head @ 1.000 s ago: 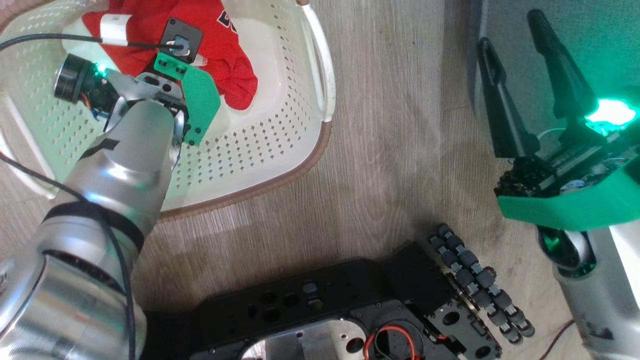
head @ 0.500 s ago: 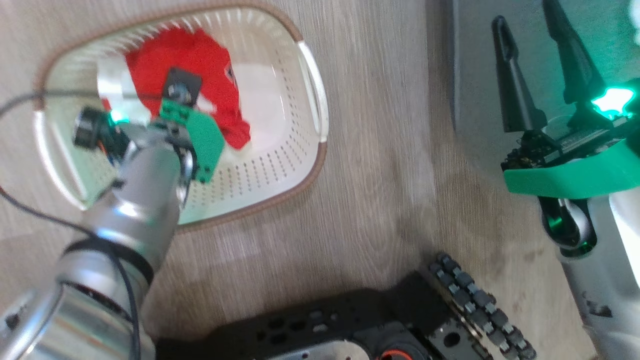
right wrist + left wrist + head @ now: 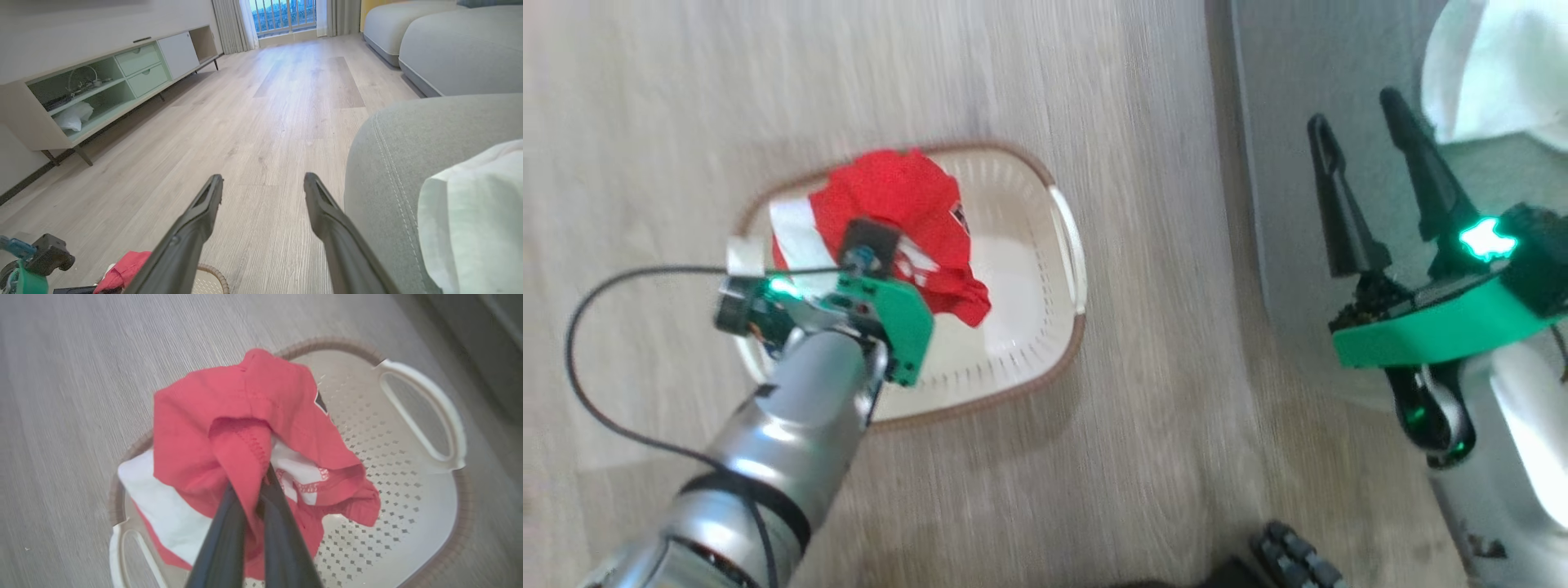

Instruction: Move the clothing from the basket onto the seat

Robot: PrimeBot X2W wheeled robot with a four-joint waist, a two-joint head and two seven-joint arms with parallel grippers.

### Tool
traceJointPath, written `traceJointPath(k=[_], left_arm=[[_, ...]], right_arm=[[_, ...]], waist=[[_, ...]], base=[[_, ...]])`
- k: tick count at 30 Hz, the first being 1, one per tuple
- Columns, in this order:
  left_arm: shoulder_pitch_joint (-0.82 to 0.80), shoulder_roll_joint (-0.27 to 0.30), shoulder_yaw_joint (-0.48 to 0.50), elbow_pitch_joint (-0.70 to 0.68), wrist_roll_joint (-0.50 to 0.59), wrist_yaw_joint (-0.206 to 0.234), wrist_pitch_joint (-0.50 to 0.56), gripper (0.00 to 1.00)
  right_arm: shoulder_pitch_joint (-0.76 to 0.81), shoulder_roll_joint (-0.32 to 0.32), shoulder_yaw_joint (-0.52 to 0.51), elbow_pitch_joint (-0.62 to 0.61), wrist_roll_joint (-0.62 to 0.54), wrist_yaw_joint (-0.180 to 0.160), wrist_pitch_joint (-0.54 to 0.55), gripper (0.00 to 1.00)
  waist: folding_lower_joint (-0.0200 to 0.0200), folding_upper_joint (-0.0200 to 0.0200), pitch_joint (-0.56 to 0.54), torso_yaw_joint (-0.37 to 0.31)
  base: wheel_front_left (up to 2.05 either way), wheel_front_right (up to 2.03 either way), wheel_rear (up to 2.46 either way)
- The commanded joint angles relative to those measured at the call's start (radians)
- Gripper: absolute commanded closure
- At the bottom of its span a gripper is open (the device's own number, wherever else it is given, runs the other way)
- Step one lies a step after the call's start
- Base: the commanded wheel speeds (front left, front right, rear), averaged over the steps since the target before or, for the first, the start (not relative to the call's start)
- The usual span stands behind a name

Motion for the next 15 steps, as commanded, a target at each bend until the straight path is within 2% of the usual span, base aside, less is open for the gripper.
traceJointPath(k=[1, 10, 15], left_arm=[[0.025, 0.014, 0.031, -0.051, 0.010, 0.004, -0.013, 1.00], [0.168, 0.046, 0.099, -0.251, 0.073, 0.020, -0.014, 1.00], [0.266, 0.060, 0.173, -0.408, 0.125, 0.026, -0.014, 1.00]], right_arm=[[0.055, 0.001, 0.016, -0.014, -0.004, 0.000, 0.000, 0.00], [0.135, 0.013, 0.008, 0.032, -0.010, 0.000, 0.000, 0.00], [0.180, 0.029, 0.009, 0.049, -0.016, 0.000, 0.000, 0.00]], waist=[[0.0001, -0.0001, -0.112, 0.039], [0.0001, -0.0001, -0.293, 0.073], [0.0001, -0.0001, -0.382, 0.086]], base=[[0.00, 0.00, 0.00], [0.00, 0.00, 0.00], [0.00, 0.00, 0.00]])
